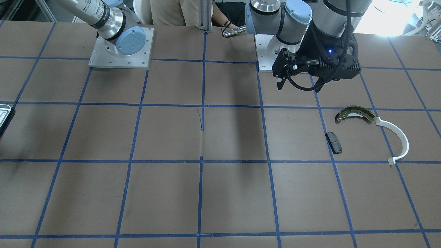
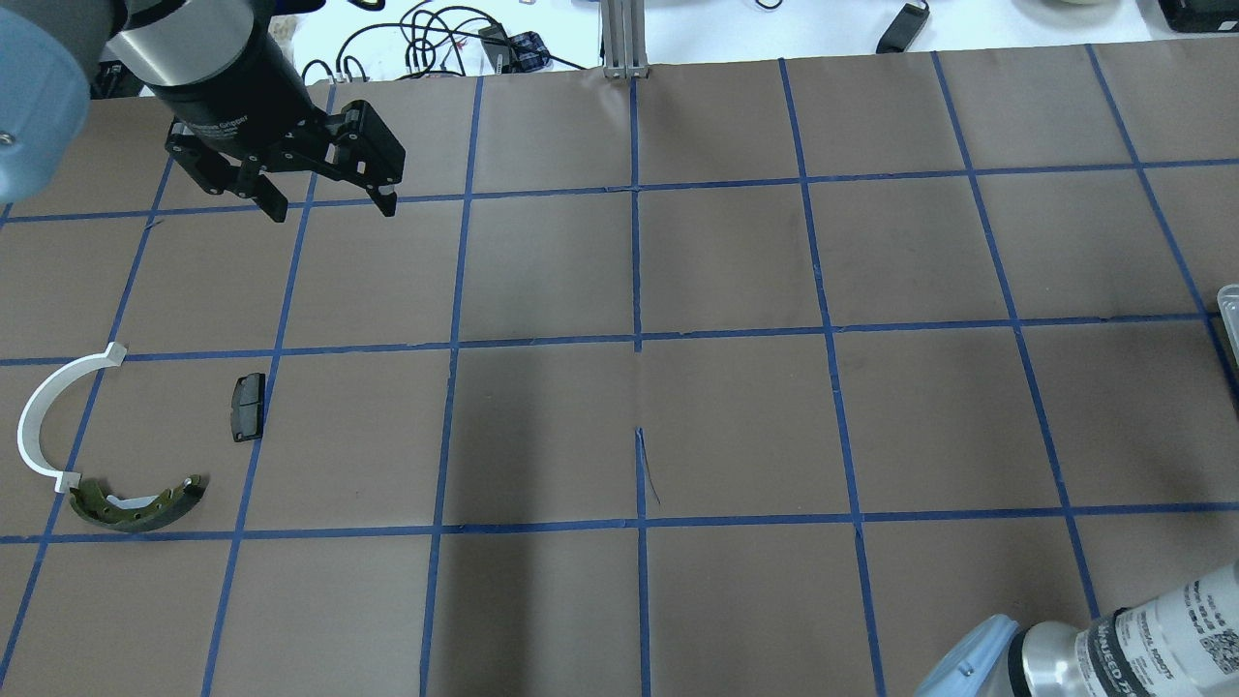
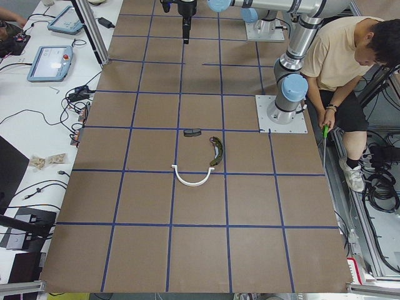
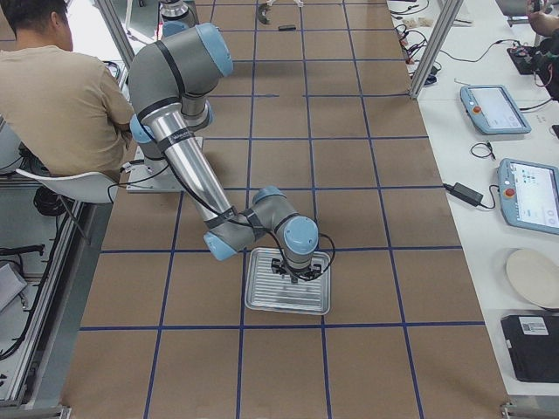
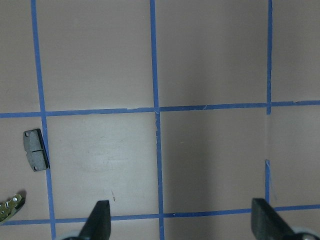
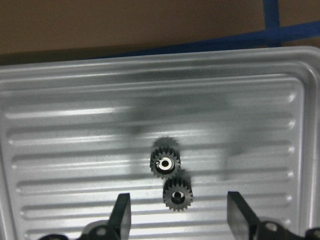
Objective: Place bearing gear from tray to pile
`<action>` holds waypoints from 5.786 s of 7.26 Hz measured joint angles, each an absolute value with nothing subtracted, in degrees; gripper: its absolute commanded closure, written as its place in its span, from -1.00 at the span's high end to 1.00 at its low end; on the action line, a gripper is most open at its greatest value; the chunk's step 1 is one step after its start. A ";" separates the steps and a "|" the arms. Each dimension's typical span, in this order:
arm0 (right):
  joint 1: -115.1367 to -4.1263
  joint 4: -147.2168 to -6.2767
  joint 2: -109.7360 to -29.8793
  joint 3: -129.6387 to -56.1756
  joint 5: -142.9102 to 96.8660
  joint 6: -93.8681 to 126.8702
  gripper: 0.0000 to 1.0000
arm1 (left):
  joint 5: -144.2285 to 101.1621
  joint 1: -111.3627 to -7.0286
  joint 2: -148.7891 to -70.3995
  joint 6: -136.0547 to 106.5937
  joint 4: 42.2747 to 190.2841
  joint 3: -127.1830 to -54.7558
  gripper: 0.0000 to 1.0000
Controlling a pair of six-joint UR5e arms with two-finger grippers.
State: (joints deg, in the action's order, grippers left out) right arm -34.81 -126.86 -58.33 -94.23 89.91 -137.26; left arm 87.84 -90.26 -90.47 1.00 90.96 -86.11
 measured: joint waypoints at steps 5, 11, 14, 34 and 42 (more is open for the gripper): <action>-34.81 -128.20 -57.15 -94.30 88.68 -138.70 -0.68 | 87.72 -90.18 -90.58 0.95 90.90 -85.87 1.00; -34.90 -127.56 -59.21 -93.79 89.76 -134.78 -1.00 | 87.71 -90.18 -90.67 0.97 90.92 -85.78 1.00; -40.00 -114.50 -70.38 -95.94 89.67 -119.36 -1.00 | 87.71 -90.18 -90.68 0.97 90.93 -85.85 1.00; -100.65 -117.95 -74.26 -98.82 86.02 -0.77 0.99 | 87.59 -90.48 -91.48 0.65 90.41 -86.27 1.00; -48.69 -106.13 -82.70 -98.45 93.41 -74.52 0.79 | 92.70 -115.79 -110.61 -25.36 64.84 -96.40 1.00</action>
